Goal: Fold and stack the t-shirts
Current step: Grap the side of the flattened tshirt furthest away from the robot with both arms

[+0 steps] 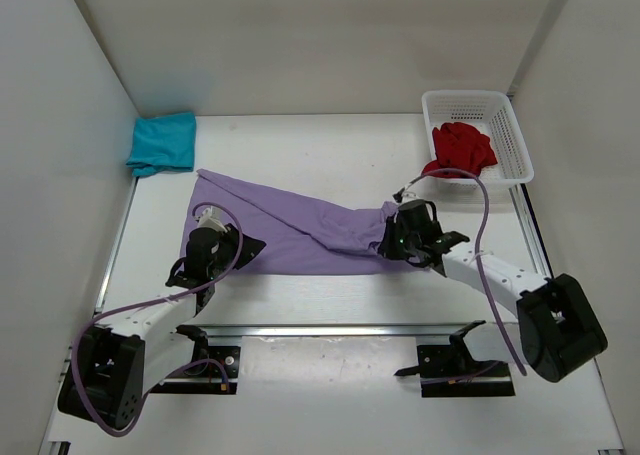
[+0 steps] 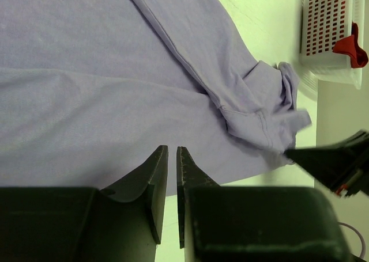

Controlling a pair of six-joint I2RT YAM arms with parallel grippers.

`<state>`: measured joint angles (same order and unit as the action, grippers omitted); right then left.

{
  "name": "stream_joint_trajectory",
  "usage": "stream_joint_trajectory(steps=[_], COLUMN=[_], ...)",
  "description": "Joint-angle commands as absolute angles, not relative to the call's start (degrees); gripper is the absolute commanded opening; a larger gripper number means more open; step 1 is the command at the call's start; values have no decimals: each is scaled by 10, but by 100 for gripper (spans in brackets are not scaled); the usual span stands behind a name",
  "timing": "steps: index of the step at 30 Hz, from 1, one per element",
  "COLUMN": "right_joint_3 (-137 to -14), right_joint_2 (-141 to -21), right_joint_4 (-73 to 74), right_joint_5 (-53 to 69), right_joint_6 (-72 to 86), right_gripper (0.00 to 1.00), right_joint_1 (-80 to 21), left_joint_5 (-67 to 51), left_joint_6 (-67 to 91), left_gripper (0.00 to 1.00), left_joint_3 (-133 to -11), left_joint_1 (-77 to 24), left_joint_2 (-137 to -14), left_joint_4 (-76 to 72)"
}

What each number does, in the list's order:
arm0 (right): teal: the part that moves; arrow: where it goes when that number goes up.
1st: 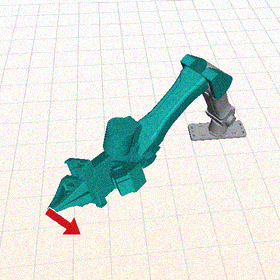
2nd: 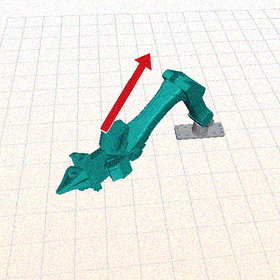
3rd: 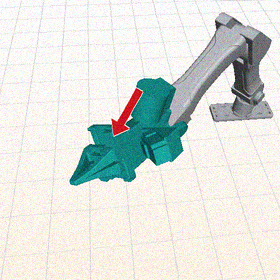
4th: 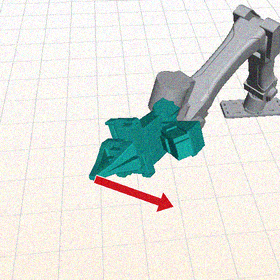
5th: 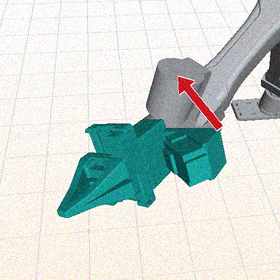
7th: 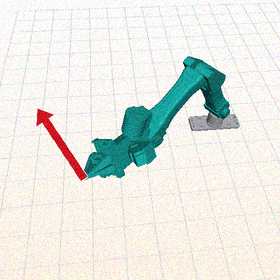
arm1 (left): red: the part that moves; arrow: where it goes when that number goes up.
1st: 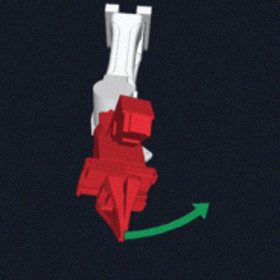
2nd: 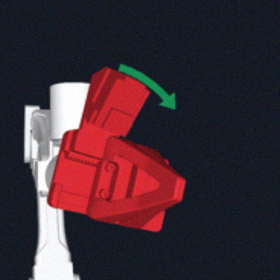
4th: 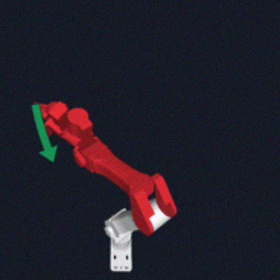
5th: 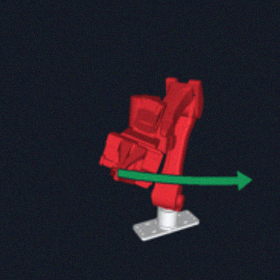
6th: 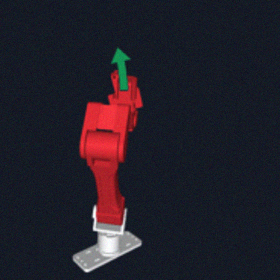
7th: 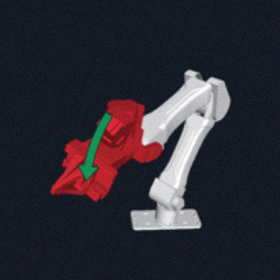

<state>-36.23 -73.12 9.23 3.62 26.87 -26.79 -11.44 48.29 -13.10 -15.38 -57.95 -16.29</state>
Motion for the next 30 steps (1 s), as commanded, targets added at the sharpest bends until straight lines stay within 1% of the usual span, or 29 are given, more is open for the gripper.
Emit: stream_joint_trajectory(steps=[1, 3, 5, 7, 9, 10, 13, 16, 20, 29, 30], right_joint_3=[-337, -330, -339, -344, -341, -342, -352, -336, -321, -294, -292], right_joint_2=[-683, -645, -626, -612, -610, -620, -656, -685, -699, -700, -701], right_joint_4=[139, 157, 170, 145, 86, 72, 36, -9, -34, -35, -40], right_joint_5=[9, 1, -25, -5, 71, 76, 70, 121, 175, 190, 191], right_joint_6=[259, 262, 269, 273, 286, 297, 296, 313, 315, 310, 310], right_gripper=[0, 6, 27, 35, 35, 36, 38, 38, 36, 37, 36], right_joint_1=[-301, -322, -328, -288, -213, -188, -160, -123, -114, -116, -118], left_joint_5=[-120, -119, -120, -113, -110, -114, -114, -114, -116, -119, -115], left_joint_6=[478, 479, 479, 478, 479, 479, 472, 473, 474, 472, 470], left_gripper=[23, 23, 23, 23, 23, 23, 23, 23, 23, 23, 23], left_joint_3=[-129, -131, -131, -134, -138, -140, -148, -144, -141, -142, -143], left_joint_1=[-153, -155, -158, -160, -172, -170, -171, -164, -163, -163, -162], left_joint_2=[-577, -578, -583, -585, -589, -587, -587, -583, -587, -592, -591], left_joint_4=[-166, -168, -167, -169, -166, -165, -158, -158, -162, -164, -163])
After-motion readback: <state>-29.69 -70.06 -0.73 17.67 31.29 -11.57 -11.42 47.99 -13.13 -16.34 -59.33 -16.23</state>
